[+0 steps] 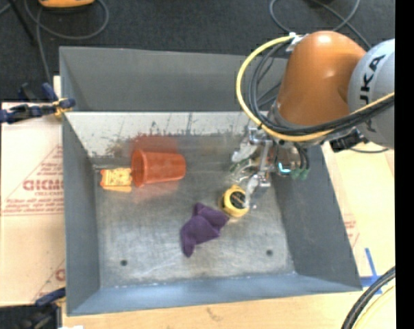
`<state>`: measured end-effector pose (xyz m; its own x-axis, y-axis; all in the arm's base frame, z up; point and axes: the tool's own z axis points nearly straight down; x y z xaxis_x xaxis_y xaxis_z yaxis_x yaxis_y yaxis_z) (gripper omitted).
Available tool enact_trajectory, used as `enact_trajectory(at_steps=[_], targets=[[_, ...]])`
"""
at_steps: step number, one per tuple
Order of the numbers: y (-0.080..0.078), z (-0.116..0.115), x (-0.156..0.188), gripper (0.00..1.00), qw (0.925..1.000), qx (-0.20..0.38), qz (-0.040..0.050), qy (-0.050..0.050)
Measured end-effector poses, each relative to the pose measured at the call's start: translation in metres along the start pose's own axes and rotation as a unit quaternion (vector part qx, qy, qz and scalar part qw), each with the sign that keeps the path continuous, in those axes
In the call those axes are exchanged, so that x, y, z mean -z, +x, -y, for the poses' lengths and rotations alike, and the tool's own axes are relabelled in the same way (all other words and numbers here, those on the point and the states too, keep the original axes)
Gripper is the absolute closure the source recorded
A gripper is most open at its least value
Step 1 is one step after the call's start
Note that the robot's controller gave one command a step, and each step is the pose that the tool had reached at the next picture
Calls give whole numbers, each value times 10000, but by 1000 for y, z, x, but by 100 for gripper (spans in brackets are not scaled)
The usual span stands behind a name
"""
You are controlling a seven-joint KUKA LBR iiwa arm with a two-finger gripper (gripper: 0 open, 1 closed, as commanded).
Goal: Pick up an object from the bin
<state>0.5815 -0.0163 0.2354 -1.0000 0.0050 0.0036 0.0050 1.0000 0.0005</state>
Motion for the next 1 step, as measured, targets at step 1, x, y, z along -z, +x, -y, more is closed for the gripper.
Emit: enact_trajectory(at_steps=[1], targets=[[-1, 0, 5, 0, 10000, -1, 41, 1]])
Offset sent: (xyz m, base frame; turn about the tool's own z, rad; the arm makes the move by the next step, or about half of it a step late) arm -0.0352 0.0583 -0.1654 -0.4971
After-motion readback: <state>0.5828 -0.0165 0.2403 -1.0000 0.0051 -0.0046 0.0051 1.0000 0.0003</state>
